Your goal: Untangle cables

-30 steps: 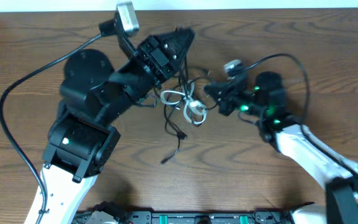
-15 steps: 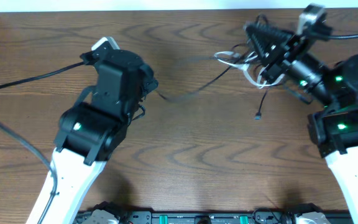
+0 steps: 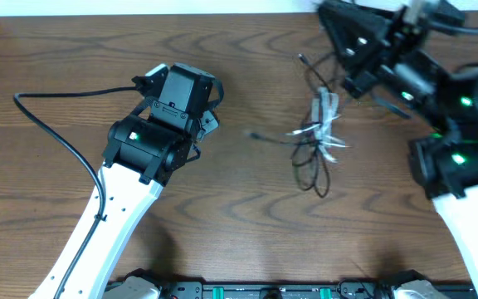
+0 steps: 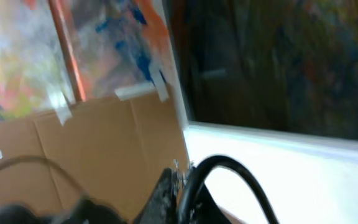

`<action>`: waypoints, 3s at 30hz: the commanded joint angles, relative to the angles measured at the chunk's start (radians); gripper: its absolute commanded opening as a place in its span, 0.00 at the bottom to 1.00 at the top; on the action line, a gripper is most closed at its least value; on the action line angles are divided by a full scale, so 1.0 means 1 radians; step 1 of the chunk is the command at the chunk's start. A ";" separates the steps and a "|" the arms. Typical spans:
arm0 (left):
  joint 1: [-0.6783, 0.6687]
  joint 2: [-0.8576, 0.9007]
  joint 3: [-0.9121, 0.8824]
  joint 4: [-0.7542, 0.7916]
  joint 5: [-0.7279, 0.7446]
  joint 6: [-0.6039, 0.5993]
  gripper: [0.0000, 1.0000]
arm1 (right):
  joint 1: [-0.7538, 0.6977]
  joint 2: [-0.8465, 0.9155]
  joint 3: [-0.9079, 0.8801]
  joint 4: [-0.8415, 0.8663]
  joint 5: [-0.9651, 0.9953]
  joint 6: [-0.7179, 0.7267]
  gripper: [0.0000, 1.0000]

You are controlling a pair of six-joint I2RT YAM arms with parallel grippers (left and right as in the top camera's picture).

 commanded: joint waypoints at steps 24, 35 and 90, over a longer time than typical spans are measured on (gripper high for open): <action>0.003 0.004 0.007 -0.090 0.100 0.010 0.77 | 0.076 0.311 0.313 0.051 0.042 0.252 0.02; 0.003 0.004 0.007 -0.098 0.098 0.010 0.86 | 0.070 0.288 0.335 -0.595 0.459 0.132 0.01; 0.003 0.004 0.007 -0.097 0.142 0.006 0.98 | 0.122 0.307 0.335 -0.433 0.164 0.570 0.02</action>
